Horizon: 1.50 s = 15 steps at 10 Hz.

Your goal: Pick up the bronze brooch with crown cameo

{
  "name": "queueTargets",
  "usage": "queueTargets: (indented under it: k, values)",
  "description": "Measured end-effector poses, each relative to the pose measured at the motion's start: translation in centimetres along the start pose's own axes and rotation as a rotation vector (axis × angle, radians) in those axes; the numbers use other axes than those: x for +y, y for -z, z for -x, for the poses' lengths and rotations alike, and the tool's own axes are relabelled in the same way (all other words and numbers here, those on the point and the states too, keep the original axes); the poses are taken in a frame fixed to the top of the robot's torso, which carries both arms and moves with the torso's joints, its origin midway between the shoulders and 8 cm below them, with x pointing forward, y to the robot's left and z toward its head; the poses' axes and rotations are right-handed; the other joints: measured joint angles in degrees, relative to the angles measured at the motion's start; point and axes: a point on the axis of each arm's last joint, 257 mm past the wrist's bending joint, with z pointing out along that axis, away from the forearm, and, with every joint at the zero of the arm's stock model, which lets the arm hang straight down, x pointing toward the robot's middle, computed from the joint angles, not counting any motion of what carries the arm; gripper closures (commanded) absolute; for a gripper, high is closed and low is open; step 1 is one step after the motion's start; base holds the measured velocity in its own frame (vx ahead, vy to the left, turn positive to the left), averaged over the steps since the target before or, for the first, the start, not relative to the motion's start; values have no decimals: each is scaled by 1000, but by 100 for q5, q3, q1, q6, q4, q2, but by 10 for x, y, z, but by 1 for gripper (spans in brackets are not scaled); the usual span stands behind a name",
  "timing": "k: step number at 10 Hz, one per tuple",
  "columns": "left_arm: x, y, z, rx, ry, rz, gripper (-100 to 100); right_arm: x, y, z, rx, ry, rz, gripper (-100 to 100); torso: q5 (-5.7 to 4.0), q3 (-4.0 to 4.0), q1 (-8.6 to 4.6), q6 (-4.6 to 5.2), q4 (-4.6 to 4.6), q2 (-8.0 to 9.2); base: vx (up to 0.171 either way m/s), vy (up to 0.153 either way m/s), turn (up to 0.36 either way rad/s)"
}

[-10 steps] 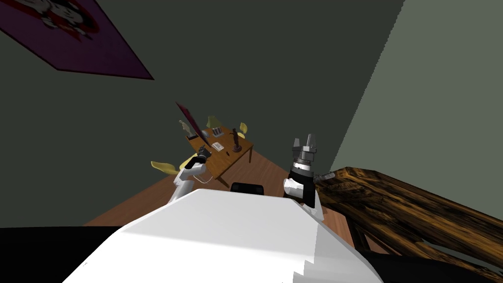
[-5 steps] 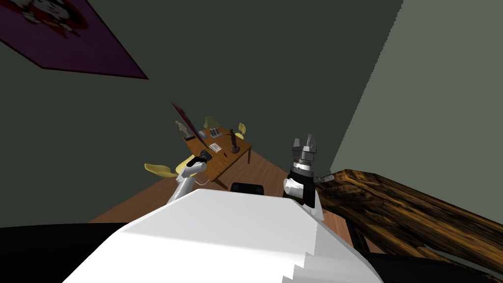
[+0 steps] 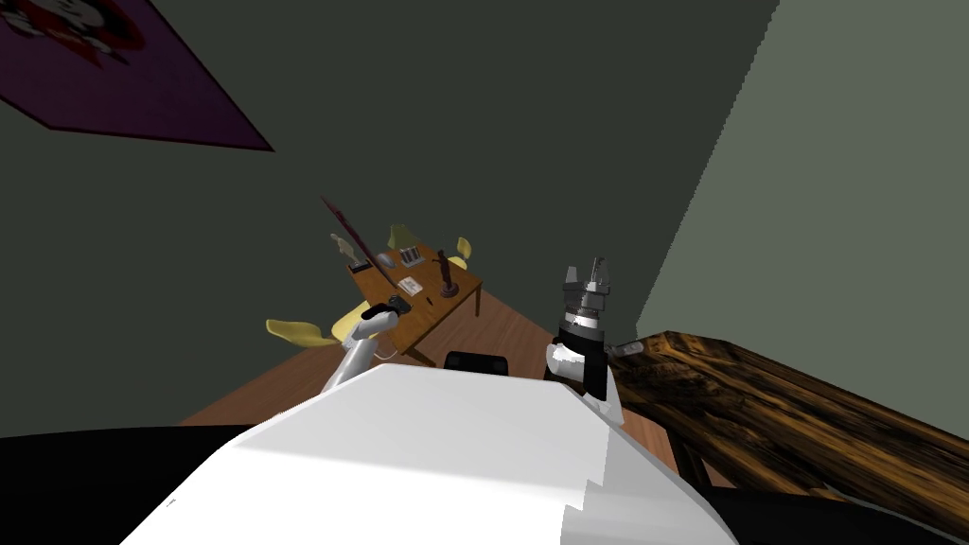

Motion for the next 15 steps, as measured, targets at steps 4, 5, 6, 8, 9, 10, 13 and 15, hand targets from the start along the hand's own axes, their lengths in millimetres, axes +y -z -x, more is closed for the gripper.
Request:
queueTargets:
  k: [4, 5, 6, 8, 9, 10, 13, 15]
  values:
    - [26, -12, 16, -47, 89, 100, -100, 0, 0, 0, 0, 0, 0, 0, -1, -3, -9, 1, -1, -6, 51, -45, -9]
    - [37, -13, 22, -63, 121, 135, -100, 0, 0, 0, 0, 0, 0, 0, -2, -5, -9, 0, -2, -10, 63, -57, -14]
    - [46, -16, 25, -78, 151, 167, -100, 0, 0, 0, 0, 0, 0, 0, -2, -6, -10, 1, -2, -10, 67, -54, -16]
    - [58, -18, 31, -104, 204, 222, -100, 0, 0, 0, 0, 0, 0, 0, -2, -7, -10, 0, -2, -12, 69, -56, -21]
    - [64, -19, 33, -114, 227, 246, -100, 0, 0, 0, 0, 0, 0, 0, -2, -6, -10, 0, -2, -11, 78, -55, -35]
    - [70, -19, 32, -123, 249, 268, -100, 0, 0, 0, 0, 0, 0, 0, -2, -8, -10, 1, -3, -14, 37, -24, -6]
    - [76, -20, 33, -129, 255, 273, -100, 0, 0, 0, 0, 0, 0, 0, 4, 6, 23, 0, 2, 11, 12, 37, -49]
    - [86, -21, 33, -134, 265, 266, -100, 0, 0, 0, 0, 0, 0, 0, 8, 6, 40, -1, 2, 10, 20, 72, -60]
